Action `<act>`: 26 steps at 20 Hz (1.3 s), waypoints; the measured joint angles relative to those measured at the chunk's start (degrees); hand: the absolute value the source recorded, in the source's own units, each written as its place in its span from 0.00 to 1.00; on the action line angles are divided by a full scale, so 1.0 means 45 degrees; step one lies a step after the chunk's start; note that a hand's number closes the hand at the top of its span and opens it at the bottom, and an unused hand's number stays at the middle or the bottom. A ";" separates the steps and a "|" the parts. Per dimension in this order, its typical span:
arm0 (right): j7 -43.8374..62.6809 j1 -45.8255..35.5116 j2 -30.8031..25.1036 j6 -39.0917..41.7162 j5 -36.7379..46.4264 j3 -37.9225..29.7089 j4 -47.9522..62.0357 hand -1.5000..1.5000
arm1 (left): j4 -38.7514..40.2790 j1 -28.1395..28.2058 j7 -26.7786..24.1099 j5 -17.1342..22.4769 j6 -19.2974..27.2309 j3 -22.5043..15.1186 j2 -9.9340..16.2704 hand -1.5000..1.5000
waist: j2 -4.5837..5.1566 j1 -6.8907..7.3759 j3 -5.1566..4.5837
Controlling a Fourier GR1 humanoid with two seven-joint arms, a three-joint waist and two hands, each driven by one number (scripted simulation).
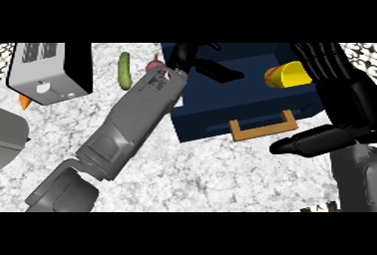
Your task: Pick up the cup, place it into the drawer and close the drawer
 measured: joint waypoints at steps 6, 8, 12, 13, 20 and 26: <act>0.0200 -0.0223 0.0075 0.1707 -0.1386 0.0921 -0.0055 1.00 | -0.0737 0.0357 -0.1102 0.1455 -0.0225 0.0356 0.0000 0.00 | 0.0032 -0.0200 -0.0015; 0.0385 -0.0186 -0.0018 0.2442 -0.1832 0.1360 -0.0038 1.00 | -0.0977 0.0413 -0.1589 0.1934 -0.0256 0.0512 0.0000 0.00 | 0.0013 -0.0166 -0.0020; 0.1137 0.0046 -0.0859 0.3878 -0.1972 0.2260 -0.0124 1.00 | -0.1140 0.0374 -0.2403 0.2663 0.0041 0.0803 0.0000 0.00 | -0.0105 0.0095 -0.0030; 0.1283 0.0162 -0.1143 0.4199 -0.1796 0.2484 -0.0179 1.00 | -0.1146 0.0371 -0.2522 0.2835 0.0135 0.0848 0.0001 0.00 | -0.0139 0.0170 -0.0030; 0.1601 0.0996 -0.2445 0.4573 0.1022 0.3410 -0.0747 0.00 | -0.0945 0.0246 -0.3049 0.3538 0.0580 0.1022 0.0000 0.00 | -0.0358 0.1084 -0.0016; 0.0623 0.1247 -0.2237 0.3285 0.4545 0.4473 0.0932 0.00 | -0.1082 0.0915 -0.3773 0.3887 0.0149 0.1130 0.0018 0.00 | -0.0420 0.1930 -0.0013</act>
